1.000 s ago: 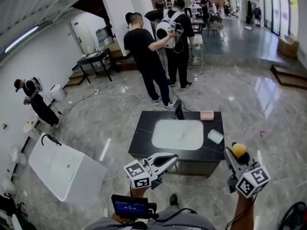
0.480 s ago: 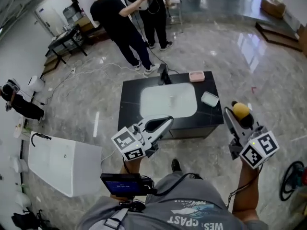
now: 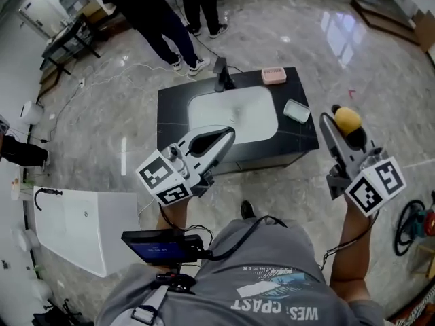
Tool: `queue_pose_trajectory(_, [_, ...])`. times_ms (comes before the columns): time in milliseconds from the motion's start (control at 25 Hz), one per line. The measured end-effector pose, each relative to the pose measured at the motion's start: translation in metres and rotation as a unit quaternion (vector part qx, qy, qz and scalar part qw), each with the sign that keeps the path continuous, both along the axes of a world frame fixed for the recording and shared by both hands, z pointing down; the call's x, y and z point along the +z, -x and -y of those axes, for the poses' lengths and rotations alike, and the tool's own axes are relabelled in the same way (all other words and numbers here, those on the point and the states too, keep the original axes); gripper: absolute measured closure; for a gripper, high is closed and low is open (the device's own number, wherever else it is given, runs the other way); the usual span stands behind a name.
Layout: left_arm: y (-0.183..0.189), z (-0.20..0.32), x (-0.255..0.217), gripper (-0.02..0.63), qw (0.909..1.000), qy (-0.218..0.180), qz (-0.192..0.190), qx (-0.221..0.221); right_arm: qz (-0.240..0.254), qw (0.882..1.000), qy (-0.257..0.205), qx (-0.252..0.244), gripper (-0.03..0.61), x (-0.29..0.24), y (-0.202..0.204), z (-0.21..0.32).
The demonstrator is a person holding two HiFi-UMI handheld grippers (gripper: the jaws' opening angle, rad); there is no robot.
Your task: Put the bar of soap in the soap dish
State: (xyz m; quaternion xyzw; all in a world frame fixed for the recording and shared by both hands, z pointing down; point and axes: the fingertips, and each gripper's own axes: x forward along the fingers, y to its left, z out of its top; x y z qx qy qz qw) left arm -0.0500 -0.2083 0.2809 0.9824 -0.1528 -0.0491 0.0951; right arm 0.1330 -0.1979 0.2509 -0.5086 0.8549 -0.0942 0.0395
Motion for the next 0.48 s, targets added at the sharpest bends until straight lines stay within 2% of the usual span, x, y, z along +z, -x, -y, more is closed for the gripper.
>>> queue_pose_trajectory(480, [0.018, 0.019, 0.009, 0.607, 1.0, 0.002, 0.007, -0.003, 0.002, 1.0, 0.001, 0.004, 0.425, 0.008, 0.012, 0.022])
